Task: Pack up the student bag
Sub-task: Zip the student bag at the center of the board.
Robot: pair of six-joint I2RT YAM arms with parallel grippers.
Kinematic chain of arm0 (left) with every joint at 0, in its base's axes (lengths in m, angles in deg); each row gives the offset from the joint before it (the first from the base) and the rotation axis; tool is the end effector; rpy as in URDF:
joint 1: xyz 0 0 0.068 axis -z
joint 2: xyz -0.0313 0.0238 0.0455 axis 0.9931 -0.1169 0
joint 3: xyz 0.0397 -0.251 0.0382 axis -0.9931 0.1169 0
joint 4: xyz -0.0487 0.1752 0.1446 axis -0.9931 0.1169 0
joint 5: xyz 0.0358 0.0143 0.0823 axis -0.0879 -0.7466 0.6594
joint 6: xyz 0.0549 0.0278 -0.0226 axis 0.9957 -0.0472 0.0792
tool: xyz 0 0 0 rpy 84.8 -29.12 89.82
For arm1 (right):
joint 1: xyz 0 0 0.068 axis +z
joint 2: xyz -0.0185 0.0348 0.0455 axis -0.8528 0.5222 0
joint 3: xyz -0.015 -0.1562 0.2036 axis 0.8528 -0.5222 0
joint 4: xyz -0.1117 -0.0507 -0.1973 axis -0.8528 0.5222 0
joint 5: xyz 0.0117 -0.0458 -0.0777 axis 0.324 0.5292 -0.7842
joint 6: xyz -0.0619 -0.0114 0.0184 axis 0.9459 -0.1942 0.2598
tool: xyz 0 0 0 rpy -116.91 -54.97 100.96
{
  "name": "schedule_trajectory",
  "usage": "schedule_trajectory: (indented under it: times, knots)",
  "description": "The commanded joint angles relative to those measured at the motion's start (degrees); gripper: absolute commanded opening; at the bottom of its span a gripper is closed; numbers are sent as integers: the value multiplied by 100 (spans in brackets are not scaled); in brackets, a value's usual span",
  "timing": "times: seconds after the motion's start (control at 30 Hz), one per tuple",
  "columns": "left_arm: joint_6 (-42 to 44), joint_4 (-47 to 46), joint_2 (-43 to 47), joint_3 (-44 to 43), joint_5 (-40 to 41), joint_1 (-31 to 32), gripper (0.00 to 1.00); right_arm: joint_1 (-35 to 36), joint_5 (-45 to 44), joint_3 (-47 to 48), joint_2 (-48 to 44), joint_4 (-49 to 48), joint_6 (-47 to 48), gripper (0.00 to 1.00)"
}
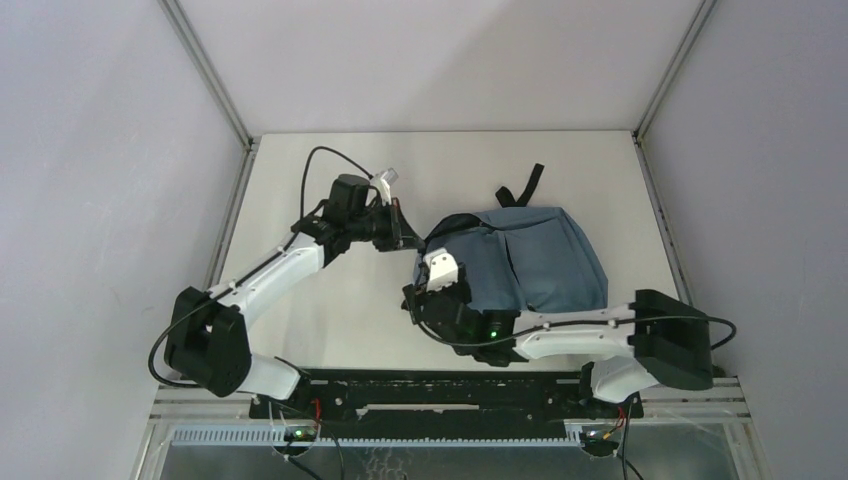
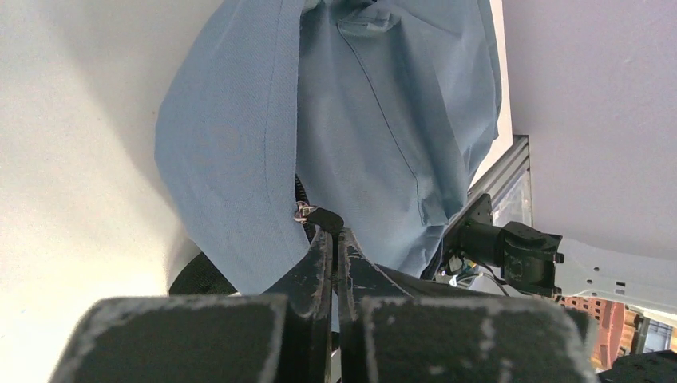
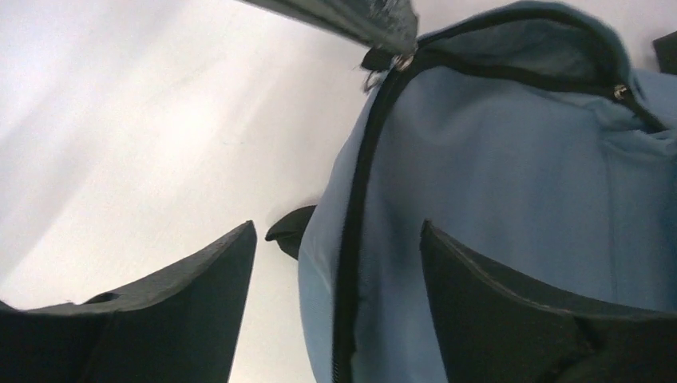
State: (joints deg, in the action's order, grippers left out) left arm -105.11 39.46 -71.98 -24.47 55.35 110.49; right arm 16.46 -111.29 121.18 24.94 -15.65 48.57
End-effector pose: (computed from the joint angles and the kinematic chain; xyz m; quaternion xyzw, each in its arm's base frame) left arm 0.2508 -0.1566 0.2577 0.0523 0.8769 -0.4077 0.2493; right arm 0.1085 0.2613 0.2235 -0.1994 0.7953 0.1077 0.5623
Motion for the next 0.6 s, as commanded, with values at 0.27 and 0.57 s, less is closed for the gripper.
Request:
schedule_trajectory:
  times: [0.27, 0.57]
  knots:
    - [-219, -530, -370, -450, 129, -13, 0, 1206, -454, -528, -620, 276, 217, 0]
    - [-394, -873, -705, -696, 53, -13, 0, 2976, -374, -793, -1340, 3586, -2261, 0]
